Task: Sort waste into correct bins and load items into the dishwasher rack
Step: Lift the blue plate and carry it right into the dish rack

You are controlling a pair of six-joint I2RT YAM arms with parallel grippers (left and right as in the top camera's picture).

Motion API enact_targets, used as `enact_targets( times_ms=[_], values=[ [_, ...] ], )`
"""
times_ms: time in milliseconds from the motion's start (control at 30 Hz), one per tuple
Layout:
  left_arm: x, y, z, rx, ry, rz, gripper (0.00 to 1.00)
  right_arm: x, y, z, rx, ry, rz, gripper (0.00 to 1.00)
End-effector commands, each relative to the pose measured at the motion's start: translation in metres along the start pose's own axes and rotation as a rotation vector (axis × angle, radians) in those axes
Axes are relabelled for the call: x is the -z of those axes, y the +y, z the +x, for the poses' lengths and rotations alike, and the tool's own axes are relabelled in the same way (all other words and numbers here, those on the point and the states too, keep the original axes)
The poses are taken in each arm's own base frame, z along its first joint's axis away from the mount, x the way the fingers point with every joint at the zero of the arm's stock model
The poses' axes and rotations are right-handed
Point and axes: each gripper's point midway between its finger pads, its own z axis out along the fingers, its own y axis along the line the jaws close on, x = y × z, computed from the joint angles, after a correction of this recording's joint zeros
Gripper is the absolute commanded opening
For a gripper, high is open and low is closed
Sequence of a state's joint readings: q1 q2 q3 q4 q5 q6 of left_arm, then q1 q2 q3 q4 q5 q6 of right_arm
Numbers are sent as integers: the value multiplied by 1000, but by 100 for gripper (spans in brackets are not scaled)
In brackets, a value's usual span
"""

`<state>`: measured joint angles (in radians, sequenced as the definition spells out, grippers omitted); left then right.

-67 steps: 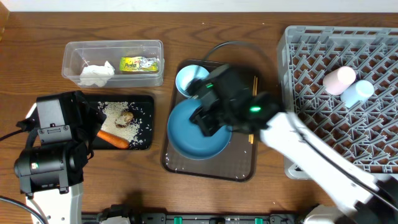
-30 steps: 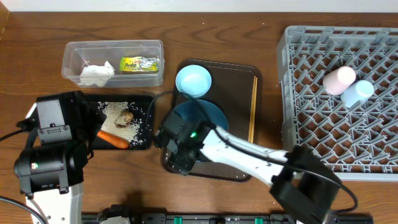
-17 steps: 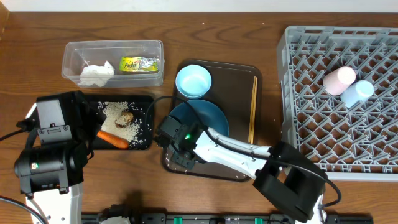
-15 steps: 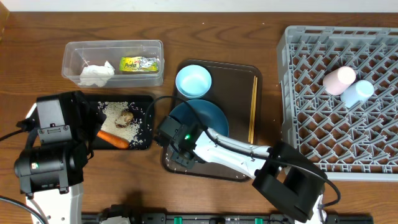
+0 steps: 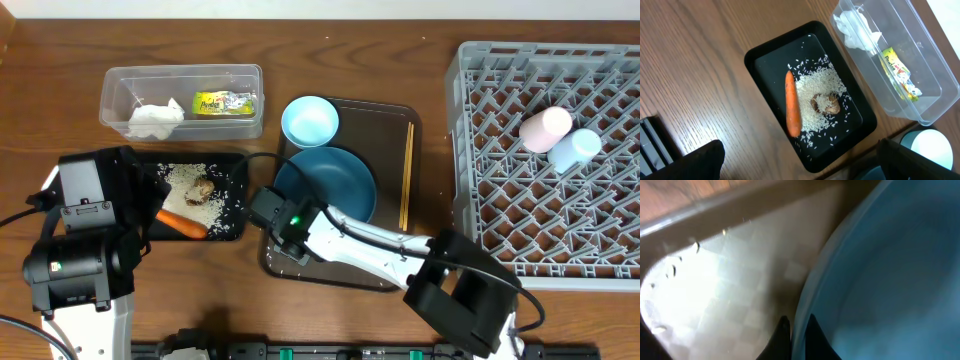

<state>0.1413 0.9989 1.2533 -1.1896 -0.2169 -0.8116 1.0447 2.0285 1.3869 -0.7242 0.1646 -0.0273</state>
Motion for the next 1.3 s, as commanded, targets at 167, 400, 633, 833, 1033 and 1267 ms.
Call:
enact_targets(
  times_ms=[167,400,633,833,1033,1267],
  values=[
    [1,3,-3,5,-16,-14,98,32,12,-28,-111,11,-131,1],
    [1,3,-3,5,-16,-14,98,99,-8,-45,-199,-72,-191,1],
    [1,3,-3,5,-16,-14,98,177,-63,-41,-372,-242,-290,1],
    [1,3,-3,5,-16,-14,98,252,-136,-11,-524,-445,-341,1],
    [1,3,-3,5,-16,-14,98,301,-212,65,-789,-554,-294,1],
    [1,3,-3,5,-16,-14,98,323,-247,141,-974,-618,-285,1]
  ],
)
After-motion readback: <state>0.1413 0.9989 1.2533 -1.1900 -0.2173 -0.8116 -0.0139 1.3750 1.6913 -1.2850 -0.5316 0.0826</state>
